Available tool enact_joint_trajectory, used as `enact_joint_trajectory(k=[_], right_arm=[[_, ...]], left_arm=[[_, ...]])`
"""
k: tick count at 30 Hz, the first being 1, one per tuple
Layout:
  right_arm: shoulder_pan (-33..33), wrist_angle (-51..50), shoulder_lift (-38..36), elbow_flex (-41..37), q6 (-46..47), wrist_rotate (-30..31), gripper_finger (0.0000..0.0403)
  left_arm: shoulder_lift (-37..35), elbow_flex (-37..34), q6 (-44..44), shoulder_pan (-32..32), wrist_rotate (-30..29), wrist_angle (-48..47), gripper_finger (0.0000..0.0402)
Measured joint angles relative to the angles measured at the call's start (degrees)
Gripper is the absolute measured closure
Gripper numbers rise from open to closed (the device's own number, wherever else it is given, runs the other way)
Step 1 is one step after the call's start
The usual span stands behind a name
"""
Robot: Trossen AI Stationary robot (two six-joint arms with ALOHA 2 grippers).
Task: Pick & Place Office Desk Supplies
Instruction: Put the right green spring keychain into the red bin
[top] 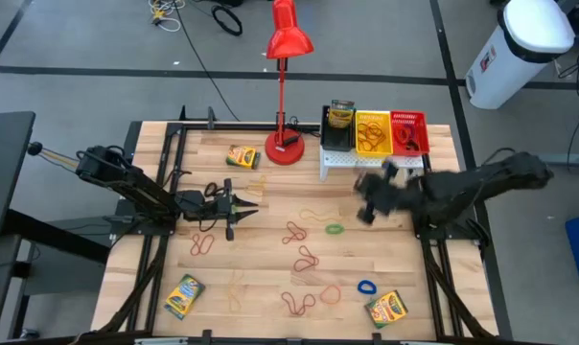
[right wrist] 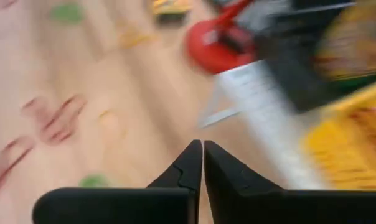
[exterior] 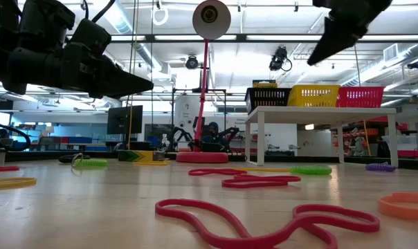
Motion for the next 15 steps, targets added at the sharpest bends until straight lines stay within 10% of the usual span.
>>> enact_joint_trajectory(k=[15], right_arm=[[13.36,-0.96,24.25,1.6,14.54,-7.15,0.0387]], left_arm=[[0.02,0.0,0.41,0.0,0.0,-0.07,0.0323]])
